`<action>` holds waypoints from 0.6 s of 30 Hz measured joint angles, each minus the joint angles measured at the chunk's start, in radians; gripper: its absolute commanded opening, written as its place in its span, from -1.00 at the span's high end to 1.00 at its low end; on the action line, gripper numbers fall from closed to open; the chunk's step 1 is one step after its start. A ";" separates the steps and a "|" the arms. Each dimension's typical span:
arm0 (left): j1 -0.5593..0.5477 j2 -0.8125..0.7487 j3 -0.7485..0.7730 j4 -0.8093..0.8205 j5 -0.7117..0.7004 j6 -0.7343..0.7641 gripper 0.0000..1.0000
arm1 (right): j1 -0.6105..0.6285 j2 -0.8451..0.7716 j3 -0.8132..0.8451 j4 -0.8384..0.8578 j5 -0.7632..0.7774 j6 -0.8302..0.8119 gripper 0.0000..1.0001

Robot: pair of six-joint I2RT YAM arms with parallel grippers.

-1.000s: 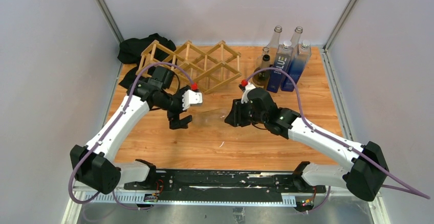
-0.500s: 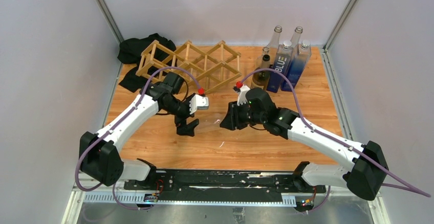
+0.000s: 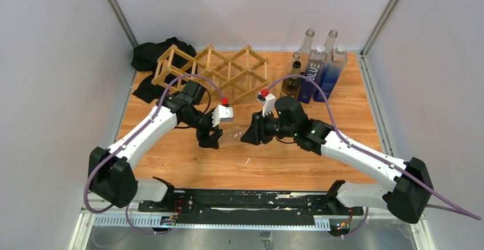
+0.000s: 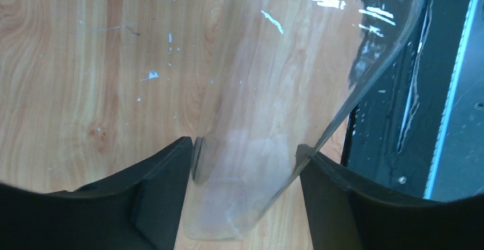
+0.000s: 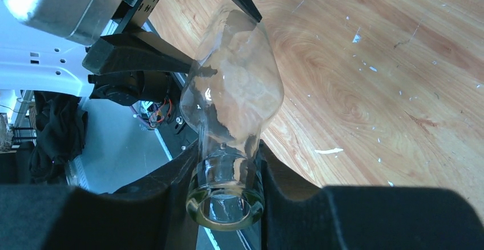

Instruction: Take the wine bottle off the wine rack

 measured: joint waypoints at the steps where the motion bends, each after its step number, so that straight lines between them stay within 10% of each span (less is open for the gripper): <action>1: 0.000 -0.001 -0.003 -0.002 0.007 0.005 -0.03 | 0.000 0.000 0.000 0.000 0.003 0.000 1.00; 6: -0.005 -0.031 -0.034 -0.006 0.035 0.061 0.80 | -0.002 -0.006 0.000 0.000 0.003 0.006 0.91; 13: -0.003 -0.051 -0.038 -0.001 0.064 0.045 1.00 | 0.000 -0.026 -0.004 0.018 0.006 0.035 -0.42; 18: -0.004 -0.050 -0.038 0.005 0.116 0.000 1.00 | 0.002 -0.058 -0.011 0.102 0.034 0.071 -0.72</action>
